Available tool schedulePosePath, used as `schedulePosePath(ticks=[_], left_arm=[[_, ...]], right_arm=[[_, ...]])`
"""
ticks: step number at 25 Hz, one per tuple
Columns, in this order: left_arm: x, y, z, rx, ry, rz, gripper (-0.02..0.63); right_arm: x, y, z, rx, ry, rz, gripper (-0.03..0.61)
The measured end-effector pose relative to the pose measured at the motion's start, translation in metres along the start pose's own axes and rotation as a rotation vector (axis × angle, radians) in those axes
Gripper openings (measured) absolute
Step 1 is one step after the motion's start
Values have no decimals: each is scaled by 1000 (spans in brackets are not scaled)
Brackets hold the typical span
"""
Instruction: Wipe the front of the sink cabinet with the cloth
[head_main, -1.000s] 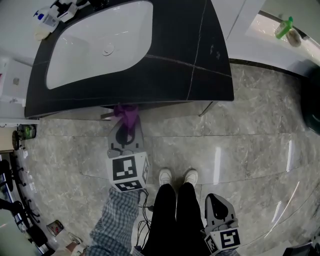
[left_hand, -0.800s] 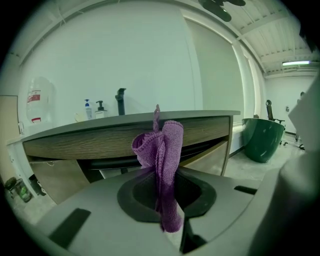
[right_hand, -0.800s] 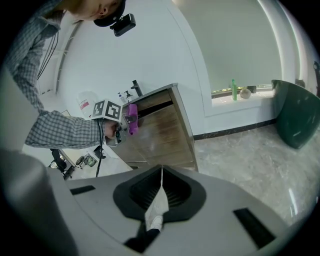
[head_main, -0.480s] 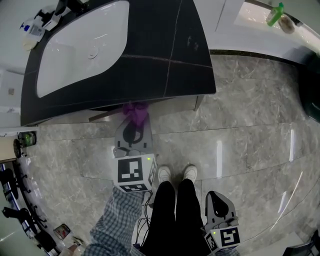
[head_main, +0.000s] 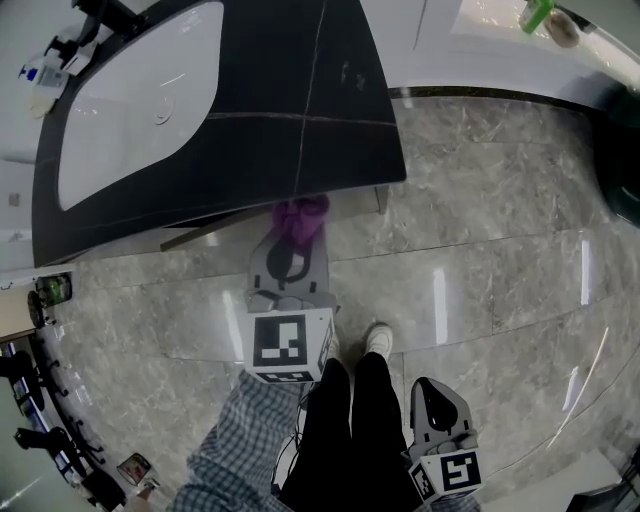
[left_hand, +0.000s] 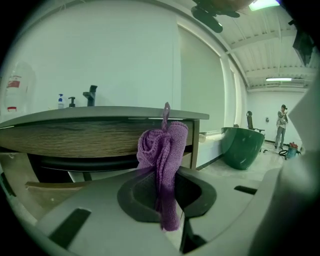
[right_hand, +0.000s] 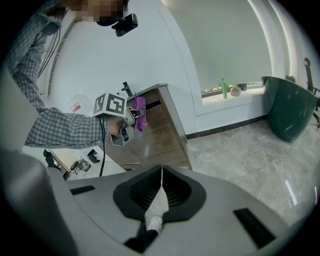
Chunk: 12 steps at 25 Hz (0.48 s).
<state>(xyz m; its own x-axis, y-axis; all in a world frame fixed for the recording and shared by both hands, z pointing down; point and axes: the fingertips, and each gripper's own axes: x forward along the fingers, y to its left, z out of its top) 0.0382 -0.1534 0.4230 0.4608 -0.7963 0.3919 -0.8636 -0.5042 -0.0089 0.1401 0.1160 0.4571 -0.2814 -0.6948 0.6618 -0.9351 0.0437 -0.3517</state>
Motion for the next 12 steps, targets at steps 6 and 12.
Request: schedulePosePath(ticks=[6, 12], left_arm=[[9, -17, -1, -1, -9, -33, 54], [18, -36, 1, 2, -27, -83, 54]], right_arm=[[-1, -12, -1, 17, -9, -28, 21], [-3, -15, -3, 42, -14, -48, 21]])
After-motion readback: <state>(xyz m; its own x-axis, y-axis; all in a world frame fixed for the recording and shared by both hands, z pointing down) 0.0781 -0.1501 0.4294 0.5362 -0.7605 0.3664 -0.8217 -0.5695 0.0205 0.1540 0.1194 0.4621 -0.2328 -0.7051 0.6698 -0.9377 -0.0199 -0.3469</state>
